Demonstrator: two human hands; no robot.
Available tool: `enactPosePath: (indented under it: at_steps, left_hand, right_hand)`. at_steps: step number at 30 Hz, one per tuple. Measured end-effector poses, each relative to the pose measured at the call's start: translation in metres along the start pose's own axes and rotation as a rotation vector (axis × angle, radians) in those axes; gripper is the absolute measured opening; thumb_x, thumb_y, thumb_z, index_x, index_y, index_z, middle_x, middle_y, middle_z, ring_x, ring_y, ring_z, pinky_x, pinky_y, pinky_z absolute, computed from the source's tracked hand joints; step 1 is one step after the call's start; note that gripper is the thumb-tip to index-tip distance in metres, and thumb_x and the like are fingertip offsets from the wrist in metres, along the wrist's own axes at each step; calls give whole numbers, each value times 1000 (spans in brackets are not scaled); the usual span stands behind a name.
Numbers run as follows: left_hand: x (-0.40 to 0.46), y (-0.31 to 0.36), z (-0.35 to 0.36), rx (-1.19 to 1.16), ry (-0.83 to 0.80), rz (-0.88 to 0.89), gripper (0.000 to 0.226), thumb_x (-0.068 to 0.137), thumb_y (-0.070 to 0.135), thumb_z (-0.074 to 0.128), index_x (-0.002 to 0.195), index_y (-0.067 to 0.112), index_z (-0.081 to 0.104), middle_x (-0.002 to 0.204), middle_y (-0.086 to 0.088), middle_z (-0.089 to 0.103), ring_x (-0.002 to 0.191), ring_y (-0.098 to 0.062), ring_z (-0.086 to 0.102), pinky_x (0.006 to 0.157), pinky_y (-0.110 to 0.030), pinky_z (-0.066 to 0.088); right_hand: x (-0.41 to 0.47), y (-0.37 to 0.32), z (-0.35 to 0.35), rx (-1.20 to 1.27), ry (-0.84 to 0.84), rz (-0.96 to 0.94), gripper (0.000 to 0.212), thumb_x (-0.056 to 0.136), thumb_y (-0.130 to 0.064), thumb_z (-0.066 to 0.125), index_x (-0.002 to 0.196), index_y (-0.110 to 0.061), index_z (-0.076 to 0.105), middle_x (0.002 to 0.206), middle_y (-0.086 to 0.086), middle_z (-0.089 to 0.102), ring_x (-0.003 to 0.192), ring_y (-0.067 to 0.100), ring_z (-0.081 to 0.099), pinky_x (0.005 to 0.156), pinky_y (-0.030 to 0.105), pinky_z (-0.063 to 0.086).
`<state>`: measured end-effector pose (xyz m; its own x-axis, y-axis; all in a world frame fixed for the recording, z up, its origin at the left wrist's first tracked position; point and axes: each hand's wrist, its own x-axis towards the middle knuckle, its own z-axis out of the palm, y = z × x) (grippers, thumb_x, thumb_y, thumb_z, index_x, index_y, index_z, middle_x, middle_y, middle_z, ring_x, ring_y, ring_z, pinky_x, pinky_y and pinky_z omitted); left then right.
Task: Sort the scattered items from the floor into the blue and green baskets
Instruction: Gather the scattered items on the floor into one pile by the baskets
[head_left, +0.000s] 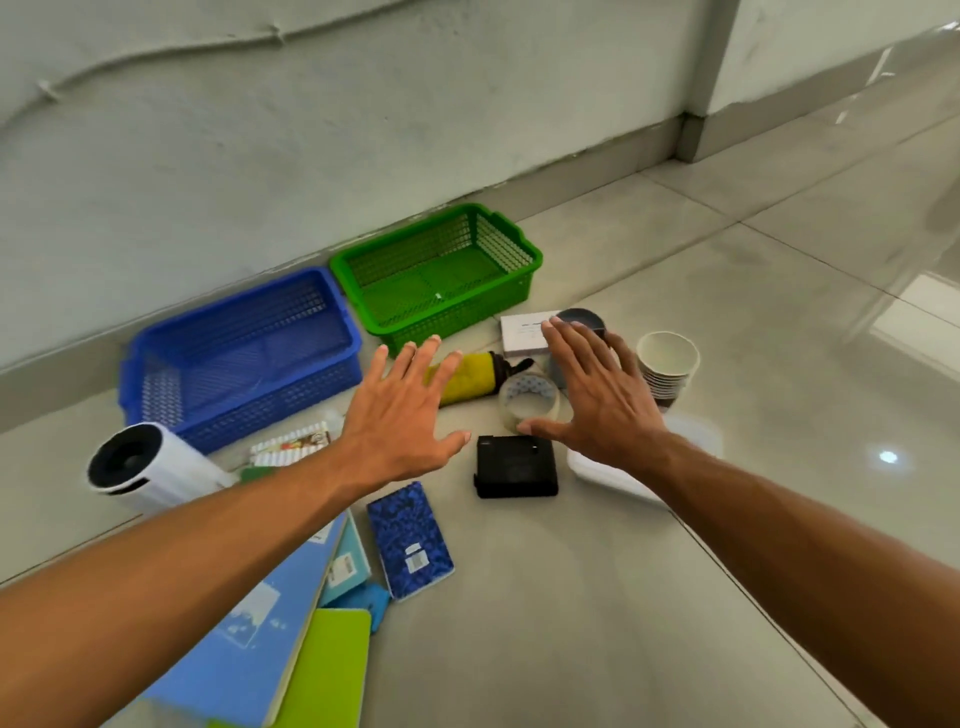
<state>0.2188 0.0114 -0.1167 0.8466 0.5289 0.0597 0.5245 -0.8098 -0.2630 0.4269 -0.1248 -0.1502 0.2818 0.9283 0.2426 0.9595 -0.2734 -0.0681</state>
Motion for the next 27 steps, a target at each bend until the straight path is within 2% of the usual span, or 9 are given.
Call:
enactPosePath:
  at_steps: [6,18,24,27]
  left_hand:
    - [-25,-43,9,33,-64,-117,95,82,76,36,155,24,3,162,-8,2,149,-30,9,119,-52,5]
    - [-10,-68,33,-66,-36,-180,98,78,77,30,154,24,-1,163,-7,-2,149,-30,8,119,-50,8]
    - [0,-97,23,-213,50,-276,99,77,77,34,155,24,3,163,-3,1,149,-27,9,119,-50,6]
    - [-7,-134,11,-218,91,-298,99,76,77,34,154,22,9,162,-4,7,147,-26,16,119,-50,12]
  right_hand:
    - [17,-27,11,69,4,-20,117,71,-92,29,157,-18,3,164,1,11,150,21,9,122,45,7]
    - [52,-63,8,217,-33,115,127,64,-92,44,156,-20,-7,165,-4,-2,150,16,-2,121,45,3]
    - [72,-89,-4,245,-34,126,129,61,-95,40,156,-22,-7,164,-6,-3,150,14,-1,122,44,4]
    - [85,-111,-16,278,-62,108,128,60,-93,42,157,-23,-5,164,-8,-3,150,11,-1,122,42,3]
